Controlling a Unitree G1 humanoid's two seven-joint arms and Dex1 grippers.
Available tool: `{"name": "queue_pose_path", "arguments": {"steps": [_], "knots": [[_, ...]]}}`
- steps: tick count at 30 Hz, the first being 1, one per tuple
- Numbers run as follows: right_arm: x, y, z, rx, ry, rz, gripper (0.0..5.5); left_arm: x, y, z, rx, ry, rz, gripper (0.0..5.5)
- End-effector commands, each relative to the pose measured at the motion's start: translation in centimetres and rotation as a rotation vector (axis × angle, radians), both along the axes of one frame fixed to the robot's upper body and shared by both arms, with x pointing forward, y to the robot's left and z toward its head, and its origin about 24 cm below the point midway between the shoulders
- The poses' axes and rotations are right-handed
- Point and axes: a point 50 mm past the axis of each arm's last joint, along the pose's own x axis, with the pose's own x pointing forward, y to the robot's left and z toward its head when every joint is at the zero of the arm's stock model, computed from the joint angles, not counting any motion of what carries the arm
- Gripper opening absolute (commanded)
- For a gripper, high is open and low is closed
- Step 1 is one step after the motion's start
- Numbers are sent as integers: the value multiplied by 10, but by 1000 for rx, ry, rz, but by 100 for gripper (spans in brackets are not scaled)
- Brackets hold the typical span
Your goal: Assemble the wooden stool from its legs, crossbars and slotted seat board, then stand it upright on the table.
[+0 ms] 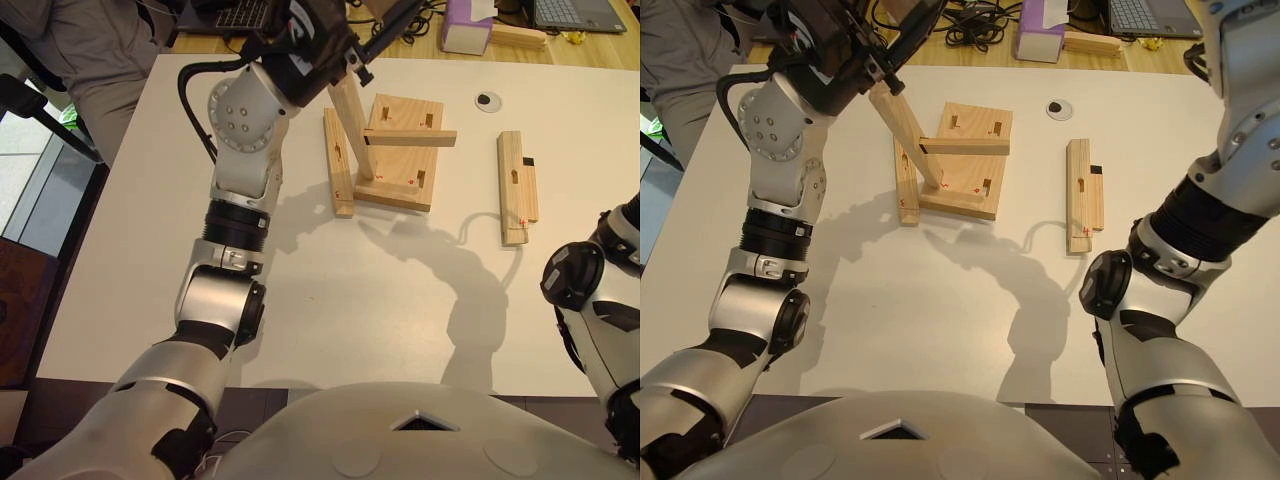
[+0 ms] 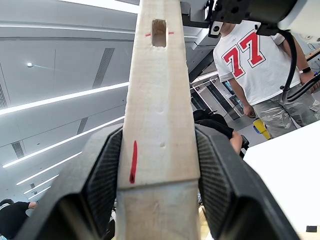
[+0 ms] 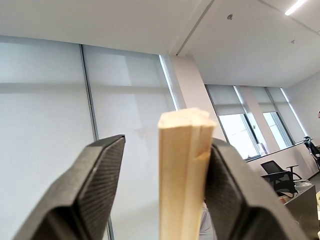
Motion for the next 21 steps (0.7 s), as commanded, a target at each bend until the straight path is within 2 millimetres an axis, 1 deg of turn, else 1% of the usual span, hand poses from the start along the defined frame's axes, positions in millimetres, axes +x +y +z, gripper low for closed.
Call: {"name": "queue_pose_path", "arguments": {"steps": [1,3,5,8,11,12,16,17,19,21], "knots": [[-5,0,3,-37,-18,19,176,-2,-2,-1,26,-15,0,205],[-4,1,2,-58,-11,24,132,-3,-2,1,31,-33,2,205],[-1,1,0,-70,3,17,108,-3,-3,6,28,-54,3,205],[-1,2,-2,-60,-3,13,106,-3,-3,11,19,-76,9,205],[-3,-1,4,-3,-36,4,105,-1,-2,13,9,-81,34,205],[-4,-4,7,29,-46,-10,105,0,-2,15,6,-86,47,242],[-10,-17,18,126,-102,-72,103,5,2,25,-45,-109,104,310],[-12,-21,19,149,-114,-90,103,6,4,29,-70,-116,115,317],[-14,-29,21,186,-130,-150,103,7,11,37,-105,-141,148,344],[-14,-40,19,188,-135,-260,103,7,28,53,-172,-186,224,375]]}}
